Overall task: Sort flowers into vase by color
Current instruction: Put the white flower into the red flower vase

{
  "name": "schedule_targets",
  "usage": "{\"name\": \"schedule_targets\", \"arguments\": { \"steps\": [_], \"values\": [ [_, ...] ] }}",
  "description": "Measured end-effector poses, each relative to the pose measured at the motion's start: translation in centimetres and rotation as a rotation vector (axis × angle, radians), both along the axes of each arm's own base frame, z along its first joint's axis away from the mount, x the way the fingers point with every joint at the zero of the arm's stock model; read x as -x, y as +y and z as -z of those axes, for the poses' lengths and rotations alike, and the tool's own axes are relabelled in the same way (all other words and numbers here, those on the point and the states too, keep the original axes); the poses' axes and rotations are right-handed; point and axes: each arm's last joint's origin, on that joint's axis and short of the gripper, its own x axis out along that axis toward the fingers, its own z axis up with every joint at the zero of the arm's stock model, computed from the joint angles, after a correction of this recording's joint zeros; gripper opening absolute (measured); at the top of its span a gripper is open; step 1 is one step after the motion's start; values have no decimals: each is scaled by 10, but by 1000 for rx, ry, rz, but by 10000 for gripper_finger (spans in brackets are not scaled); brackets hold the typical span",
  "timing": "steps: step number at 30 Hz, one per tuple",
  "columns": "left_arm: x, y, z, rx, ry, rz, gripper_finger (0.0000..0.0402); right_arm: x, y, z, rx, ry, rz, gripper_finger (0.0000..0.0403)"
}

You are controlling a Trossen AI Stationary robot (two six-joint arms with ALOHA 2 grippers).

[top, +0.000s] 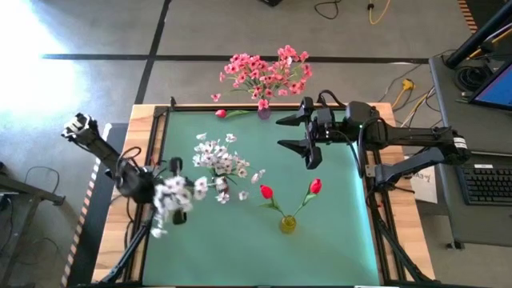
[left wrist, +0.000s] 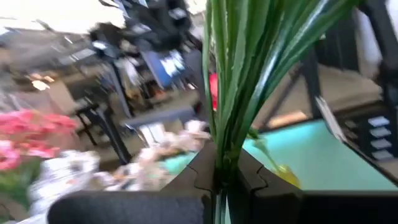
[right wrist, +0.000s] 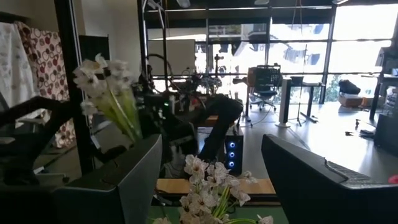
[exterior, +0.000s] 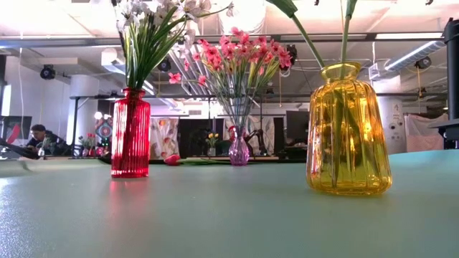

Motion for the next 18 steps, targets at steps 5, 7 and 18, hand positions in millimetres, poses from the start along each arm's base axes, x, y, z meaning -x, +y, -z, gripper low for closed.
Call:
{"name": "schedule_targets", "arguments": {
  "steps": [5,7,18],
  "values": [
    [15,19,21,18,-56,-30,0,0,0,0,-2,0,0,271],
    [19,22,26,30,-61,-29,0,0,0,0,-1,0,0,270],
    [20,34,40,16,-58,-86,0,0,0,0,5,4,1,267]
  ]
}}
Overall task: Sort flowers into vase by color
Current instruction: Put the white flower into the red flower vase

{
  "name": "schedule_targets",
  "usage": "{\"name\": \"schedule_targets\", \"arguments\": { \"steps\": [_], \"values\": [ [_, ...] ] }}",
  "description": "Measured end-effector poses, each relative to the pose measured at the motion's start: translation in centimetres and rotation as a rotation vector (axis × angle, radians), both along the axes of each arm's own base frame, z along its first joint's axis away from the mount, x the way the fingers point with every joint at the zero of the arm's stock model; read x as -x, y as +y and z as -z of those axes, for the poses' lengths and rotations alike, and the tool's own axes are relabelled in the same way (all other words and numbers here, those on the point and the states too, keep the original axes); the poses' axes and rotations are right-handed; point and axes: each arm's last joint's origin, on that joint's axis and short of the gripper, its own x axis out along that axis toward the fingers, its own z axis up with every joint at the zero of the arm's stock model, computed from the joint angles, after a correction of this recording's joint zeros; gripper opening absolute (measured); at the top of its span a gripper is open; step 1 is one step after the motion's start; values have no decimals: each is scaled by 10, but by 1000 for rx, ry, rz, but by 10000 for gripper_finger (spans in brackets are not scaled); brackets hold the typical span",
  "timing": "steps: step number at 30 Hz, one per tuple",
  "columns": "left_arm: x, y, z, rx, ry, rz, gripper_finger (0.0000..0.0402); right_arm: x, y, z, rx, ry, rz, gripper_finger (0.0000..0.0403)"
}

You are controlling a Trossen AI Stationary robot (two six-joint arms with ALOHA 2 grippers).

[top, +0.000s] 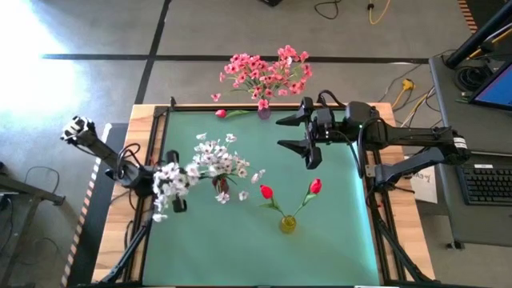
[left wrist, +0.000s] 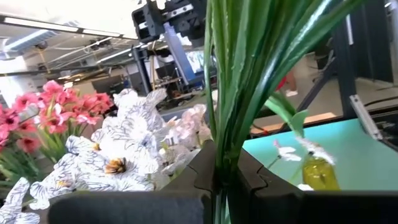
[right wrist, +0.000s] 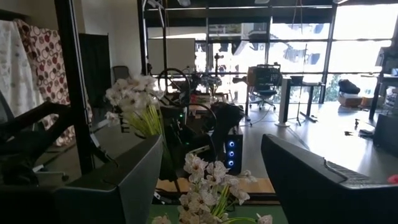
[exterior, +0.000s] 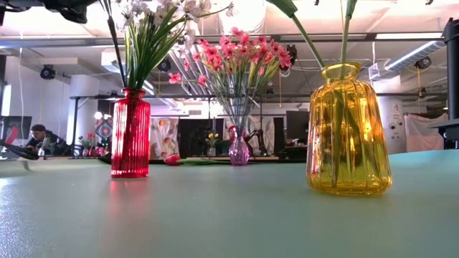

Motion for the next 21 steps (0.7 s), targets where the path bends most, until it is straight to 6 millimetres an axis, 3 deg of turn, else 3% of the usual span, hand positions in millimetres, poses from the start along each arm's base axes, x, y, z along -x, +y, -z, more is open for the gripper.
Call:
{"name": "schedule_targets", "arguments": {
  "steps": [15,21],
  "values": [
    [-7,2,1,64,3,-23,0,0,0,0,5,0,2,263],
    [-6,5,-6,89,-2,-117,0,0,-1,0,5,0,26,262]
  ]
}}
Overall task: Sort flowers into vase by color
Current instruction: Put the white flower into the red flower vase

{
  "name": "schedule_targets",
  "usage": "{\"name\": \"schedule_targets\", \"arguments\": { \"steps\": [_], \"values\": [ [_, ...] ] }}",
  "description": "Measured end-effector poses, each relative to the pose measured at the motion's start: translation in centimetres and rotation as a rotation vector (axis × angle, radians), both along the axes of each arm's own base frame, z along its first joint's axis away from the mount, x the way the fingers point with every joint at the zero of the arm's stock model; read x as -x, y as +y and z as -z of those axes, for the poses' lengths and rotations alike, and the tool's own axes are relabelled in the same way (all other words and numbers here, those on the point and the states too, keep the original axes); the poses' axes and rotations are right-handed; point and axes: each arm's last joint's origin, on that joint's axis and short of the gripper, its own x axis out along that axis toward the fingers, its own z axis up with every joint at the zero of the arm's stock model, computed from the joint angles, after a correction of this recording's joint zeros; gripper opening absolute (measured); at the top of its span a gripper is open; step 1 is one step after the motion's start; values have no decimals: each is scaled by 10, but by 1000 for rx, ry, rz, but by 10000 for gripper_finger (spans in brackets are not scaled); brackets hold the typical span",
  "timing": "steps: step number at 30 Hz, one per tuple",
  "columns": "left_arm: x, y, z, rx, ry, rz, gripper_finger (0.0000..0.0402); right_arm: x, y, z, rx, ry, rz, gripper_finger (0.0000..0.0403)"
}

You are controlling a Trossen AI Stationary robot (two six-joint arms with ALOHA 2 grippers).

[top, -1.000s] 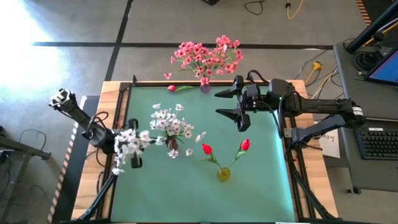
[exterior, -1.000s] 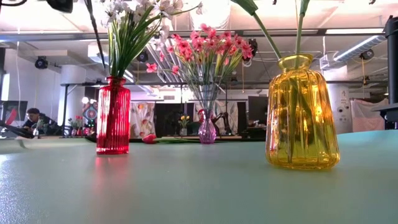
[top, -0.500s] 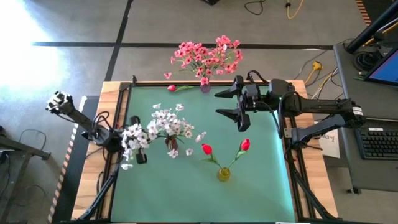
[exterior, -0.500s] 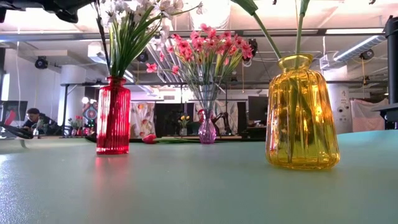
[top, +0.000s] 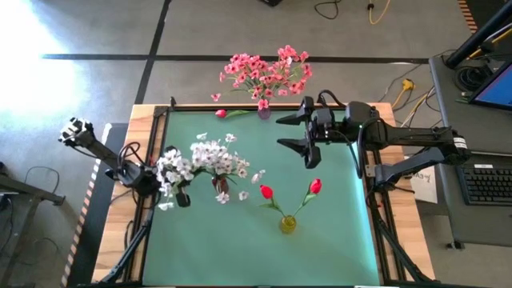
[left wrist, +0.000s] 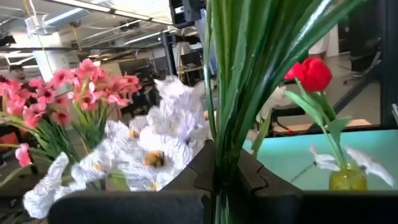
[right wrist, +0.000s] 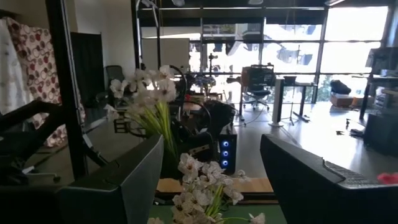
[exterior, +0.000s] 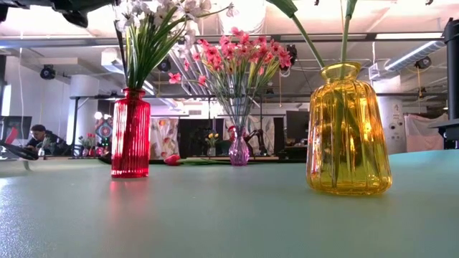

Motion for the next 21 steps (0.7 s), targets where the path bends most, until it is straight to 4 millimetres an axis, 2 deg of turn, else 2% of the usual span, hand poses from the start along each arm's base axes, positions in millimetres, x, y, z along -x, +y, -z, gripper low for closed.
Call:
{"name": "schedule_targets", "arguments": {
  "steps": [6,13,21],
  "values": [
    [0,-3,-14,6,50,24,0,0,-1,0,15,0,28,262],
    [-2,-5,-29,92,130,32,0,0,-1,1,24,5,30,264],
    [-12,-12,-27,105,105,55,0,0,-1,2,33,15,33,261]
  ]
}}
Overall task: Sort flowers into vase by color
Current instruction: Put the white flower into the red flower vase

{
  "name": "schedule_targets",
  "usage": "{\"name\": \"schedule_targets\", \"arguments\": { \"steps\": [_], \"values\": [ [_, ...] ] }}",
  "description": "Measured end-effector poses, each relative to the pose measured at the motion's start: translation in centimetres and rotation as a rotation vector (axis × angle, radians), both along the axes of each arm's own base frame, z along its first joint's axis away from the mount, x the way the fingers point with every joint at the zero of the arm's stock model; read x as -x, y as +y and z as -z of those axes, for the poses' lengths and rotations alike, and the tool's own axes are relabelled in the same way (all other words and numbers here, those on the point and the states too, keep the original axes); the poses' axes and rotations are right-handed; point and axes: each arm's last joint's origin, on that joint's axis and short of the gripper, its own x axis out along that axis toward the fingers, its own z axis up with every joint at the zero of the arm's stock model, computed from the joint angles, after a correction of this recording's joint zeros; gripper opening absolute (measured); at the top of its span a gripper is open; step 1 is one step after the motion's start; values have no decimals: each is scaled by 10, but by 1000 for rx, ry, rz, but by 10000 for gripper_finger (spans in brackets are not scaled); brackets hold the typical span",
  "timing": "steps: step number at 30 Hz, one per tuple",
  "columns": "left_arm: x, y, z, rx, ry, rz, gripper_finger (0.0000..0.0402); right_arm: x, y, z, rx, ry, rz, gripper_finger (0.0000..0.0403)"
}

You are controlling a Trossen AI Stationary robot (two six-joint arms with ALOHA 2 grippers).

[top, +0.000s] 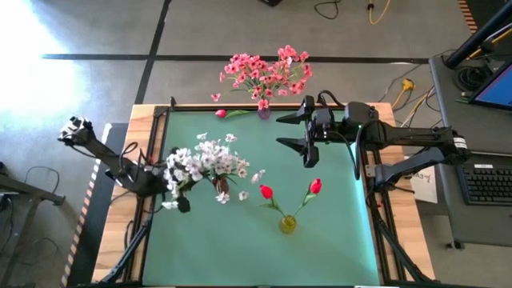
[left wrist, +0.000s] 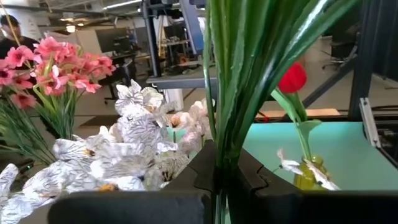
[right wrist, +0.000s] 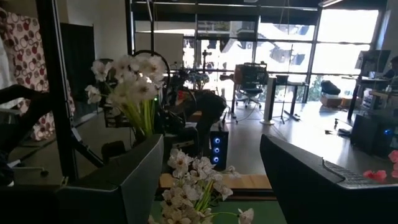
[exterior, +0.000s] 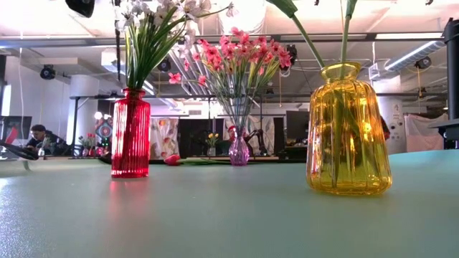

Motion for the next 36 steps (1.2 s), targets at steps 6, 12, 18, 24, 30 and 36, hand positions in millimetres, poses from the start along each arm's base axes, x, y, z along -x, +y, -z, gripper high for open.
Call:
{"name": "schedule_targets", "arguments": {
  "steps": [6,12,18,24,30,36],
  "values": [
    [-4,-1,9,-35,-11,-60,0,0,0,0,-1,0,0,265],
    [-4,0,6,-36,-35,-72,0,0,0,1,-4,6,-1,261],
    [-7,2,8,-33,-31,-88,0,0,0,1,-4,6,-1,260],
    [-11,2,10,-12,-31,-103,0,0,0,1,-4,7,-1,263],
    [-14,1,12,-8,-29,-106,0,0,0,1,-4,9,-1,258],
    [-17,-1,15,-18,-16,-106,0,0,0,1,-4,13,-1,263]
  ]
}}
